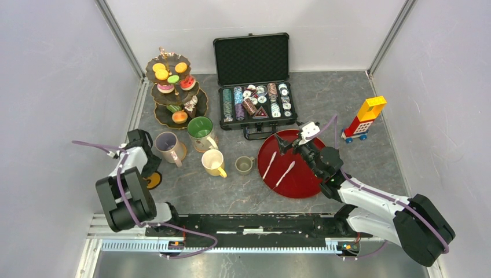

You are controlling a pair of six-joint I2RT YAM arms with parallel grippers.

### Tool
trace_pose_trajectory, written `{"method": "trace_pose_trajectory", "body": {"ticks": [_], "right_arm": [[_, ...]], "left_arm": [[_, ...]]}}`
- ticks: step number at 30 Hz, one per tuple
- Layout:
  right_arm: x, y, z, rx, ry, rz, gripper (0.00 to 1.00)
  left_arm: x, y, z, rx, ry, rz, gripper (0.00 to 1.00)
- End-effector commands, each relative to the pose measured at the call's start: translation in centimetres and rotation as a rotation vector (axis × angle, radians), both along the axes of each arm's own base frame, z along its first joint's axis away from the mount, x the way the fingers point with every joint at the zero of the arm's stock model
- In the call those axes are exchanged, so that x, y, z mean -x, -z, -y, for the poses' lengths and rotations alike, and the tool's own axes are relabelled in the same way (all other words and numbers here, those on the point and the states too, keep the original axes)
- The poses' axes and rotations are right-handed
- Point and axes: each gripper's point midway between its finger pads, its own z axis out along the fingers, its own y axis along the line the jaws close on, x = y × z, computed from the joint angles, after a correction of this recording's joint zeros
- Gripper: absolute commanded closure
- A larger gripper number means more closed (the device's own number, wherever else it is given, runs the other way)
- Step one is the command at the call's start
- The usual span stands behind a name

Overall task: Serve the afternoon tea
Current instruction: Move the coaster to the center of the board.

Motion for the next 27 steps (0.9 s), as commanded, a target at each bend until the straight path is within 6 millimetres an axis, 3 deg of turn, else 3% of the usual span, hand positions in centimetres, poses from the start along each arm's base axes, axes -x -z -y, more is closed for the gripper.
{"method": "trace_pose_trajectory", "body": {"ticks": [1,8,13,17,21,27], "right_arm": [[0.0,-1.2,0.3,-0.018,0.018,0.044,0.02],[0.0,-1.3,0.3,-0.021,0.019,0.048,0.02],[0.1,-1.4,0.2,-0.025,0.015,0.049,0.02],[0.2,-1.4,0.3,-0.029,0.018,0.054,0.02],[0.2,-1.5,0.2,-0.029,0.015,0.054,0.02],[0.1,-1.4,0.2,-0.019,0.017,0.044,0.02]], "left_arm": [[3.0,0.4,3.0,0.109,-0.041,-0.032,0.2],[2.8,-2.9,4.1,0.105,-0.041,0.057,0.19],[3.4,-5.3,0.8,-0.024,-0.131,0.043,0.0],[5.7,-3.1,0.0,0.109,-0.316,0.026,0.0],[6.1,-1.3,-1.5,0.145,-0.398,0.055,0.0],[5.7,2.4,0.4,0.275,-0.44,0.045,0.0]]}}
